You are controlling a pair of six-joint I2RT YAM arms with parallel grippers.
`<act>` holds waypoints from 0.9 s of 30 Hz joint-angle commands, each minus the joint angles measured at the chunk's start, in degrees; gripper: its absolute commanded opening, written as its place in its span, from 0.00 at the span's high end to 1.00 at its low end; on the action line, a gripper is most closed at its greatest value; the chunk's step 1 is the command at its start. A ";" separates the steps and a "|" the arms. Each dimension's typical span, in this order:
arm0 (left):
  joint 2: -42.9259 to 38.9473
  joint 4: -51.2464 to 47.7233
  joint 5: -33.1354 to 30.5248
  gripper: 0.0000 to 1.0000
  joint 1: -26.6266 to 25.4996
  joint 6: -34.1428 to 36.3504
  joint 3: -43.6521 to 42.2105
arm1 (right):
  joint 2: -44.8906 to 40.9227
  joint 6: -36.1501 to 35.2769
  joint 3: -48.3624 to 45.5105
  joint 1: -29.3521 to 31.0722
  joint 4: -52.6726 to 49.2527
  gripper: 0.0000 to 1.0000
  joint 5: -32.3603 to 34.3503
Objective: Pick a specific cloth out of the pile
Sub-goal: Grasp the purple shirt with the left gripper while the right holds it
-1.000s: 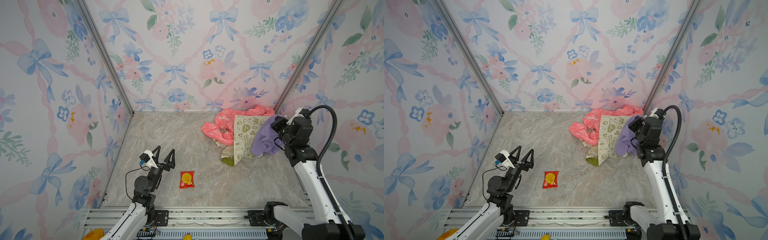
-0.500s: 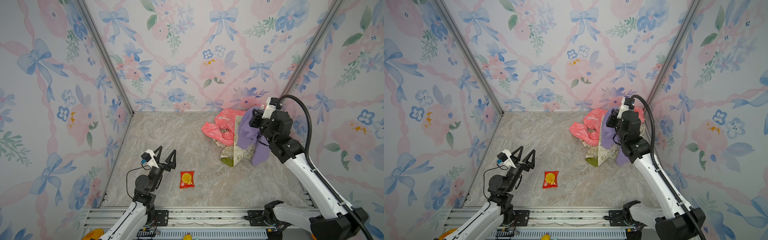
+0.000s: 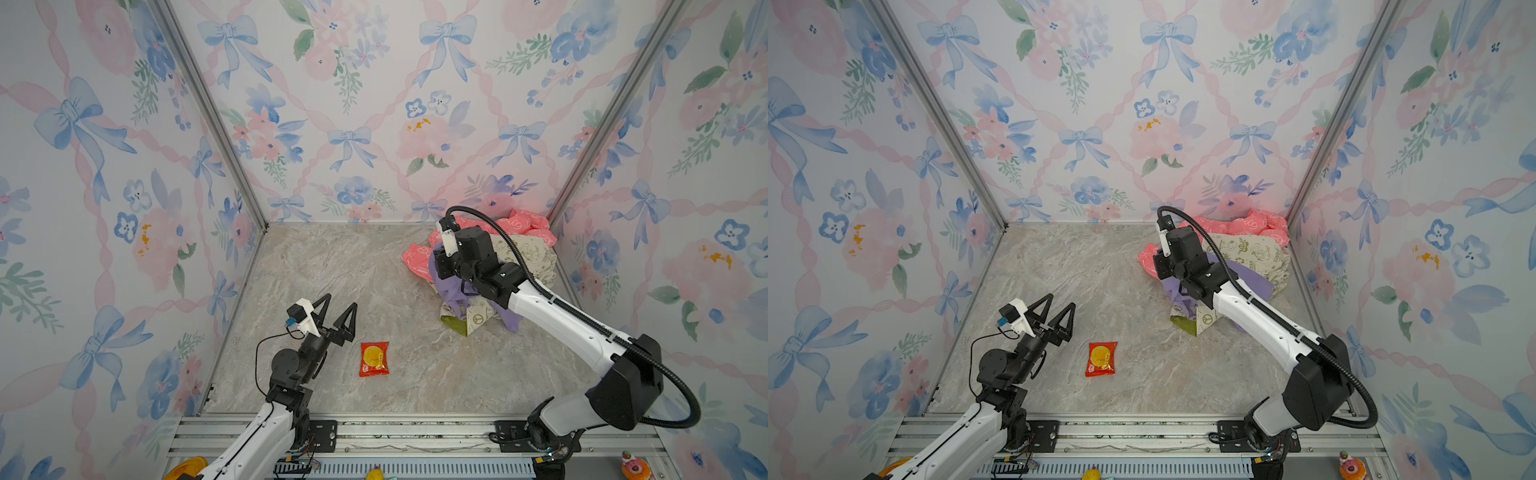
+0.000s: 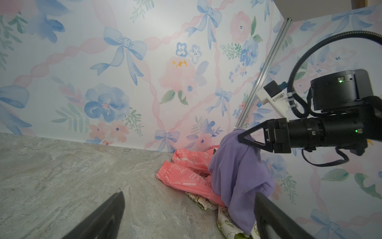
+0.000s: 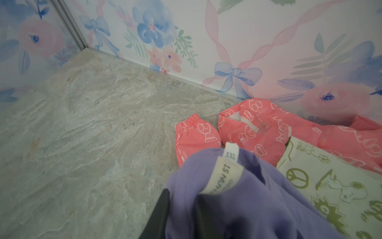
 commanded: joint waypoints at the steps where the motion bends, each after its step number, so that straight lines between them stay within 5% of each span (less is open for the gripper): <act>1: 1.71 1.29 2.58 0.02 -0.78 1.02 1.97 | 1.39 -2.39 2.12 1.69 -4.32 0.55 0.36; 7: 7.97 1.23 1.84 0.02 -5.18 3.31 5.11 | -1.69 -1.29 -2.70 1.19 -3.12 0.17 4.26; 17: 33.34 -12.64 -2.54 0.04 -19.94 15.05 24.66 | -16.22 5.70 -15.78 -6.17 1.70 0.01 4.77; 27: 58.92 -24.13 -3.31 0.16 -24.45 19.05 47.43 | -29.62 9.78 -28.89 -12.51 7.09 0.03 4.55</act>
